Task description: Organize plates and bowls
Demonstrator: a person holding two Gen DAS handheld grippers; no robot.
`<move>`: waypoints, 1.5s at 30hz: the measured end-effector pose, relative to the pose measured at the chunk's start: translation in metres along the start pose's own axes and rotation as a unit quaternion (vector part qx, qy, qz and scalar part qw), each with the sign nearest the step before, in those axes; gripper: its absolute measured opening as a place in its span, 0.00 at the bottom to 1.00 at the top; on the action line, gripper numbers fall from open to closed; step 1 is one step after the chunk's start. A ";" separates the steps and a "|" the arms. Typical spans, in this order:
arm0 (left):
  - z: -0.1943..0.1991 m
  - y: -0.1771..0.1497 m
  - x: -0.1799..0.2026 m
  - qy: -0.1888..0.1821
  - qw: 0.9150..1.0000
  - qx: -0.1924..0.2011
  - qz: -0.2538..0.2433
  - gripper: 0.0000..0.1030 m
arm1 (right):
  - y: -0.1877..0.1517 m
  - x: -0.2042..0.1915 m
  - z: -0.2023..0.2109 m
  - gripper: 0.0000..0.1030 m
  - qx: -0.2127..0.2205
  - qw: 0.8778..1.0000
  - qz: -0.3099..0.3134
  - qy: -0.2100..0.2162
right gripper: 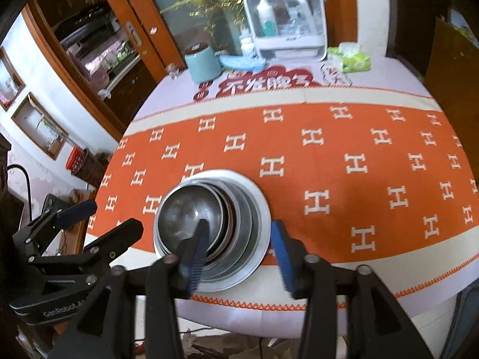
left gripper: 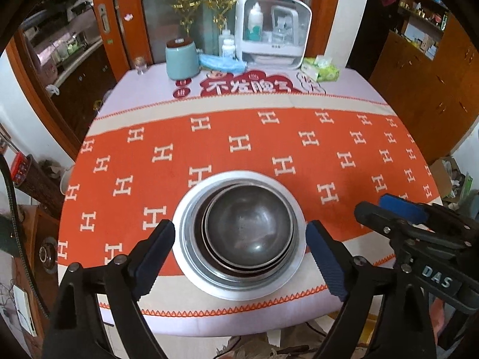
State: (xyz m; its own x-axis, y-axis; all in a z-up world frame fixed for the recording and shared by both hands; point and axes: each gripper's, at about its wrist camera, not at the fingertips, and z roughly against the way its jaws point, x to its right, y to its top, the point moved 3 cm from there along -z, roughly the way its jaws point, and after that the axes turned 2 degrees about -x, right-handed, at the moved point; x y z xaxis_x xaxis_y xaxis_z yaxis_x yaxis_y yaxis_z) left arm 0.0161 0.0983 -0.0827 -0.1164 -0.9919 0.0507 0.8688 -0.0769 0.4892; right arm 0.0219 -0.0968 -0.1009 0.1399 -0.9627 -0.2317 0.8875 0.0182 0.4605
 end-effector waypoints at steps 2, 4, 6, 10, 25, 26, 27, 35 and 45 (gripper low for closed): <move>0.007 0.000 0.002 0.002 1.000 0.008 0.003 0.86 | 0.000 0.001 0.012 0.55 0.020 1.000 -0.003 -0.006; 0.012 0.000 0.004 0.004 1.000 0.013 0.008 0.86 | -0.001 0.001 0.020 0.55 0.033 0.999 -0.004 -0.011; 0.019 0.001 0.006 0.009 1.000 0.024 0.009 0.86 | -0.001 0.002 0.028 0.55 0.045 0.999 -0.004 -0.014; 0.028 0.000 0.011 0.024 0.999 0.039 0.006 0.86 | -0.002 0.002 0.037 0.56 0.059 0.998 0.000 -0.026; 0.037 -0.004 0.014 0.036 0.998 0.050 0.016 0.86 | -0.003 0.002 0.046 0.56 0.073 0.996 0.013 -0.040; 0.037 -0.004 0.013 0.036 0.998 0.050 0.016 0.86 | -0.002 0.003 0.046 0.56 0.073 0.996 0.013 -0.040; 0.037 -0.004 0.013 0.036 0.998 0.049 0.015 0.86 | -0.003 0.002 0.046 0.56 0.073 0.996 0.013 -0.040; 0.043 -0.004 0.012 0.037 0.998 0.056 0.018 0.86 | -0.004 0.002 0.046 0.56 0.069 0.997 0.013 -0.041; 0.042 -0.003 0.014 0.034 0.998 0.055 0.020 0.86 | -0.006 0.001 0.048 0.56 0.070 0.997 0.012 -0.042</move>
State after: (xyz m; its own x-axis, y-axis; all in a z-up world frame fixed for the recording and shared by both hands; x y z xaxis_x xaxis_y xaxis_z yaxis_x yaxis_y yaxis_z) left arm -0.0086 0.0890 -0.0465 -0.0466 -0.9988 0.0143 0.8131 -0.0296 0.5814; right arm -0.0040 -0.1111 -0.0632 0.1179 -0.9816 -0.1500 0.8133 0.0088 0.5818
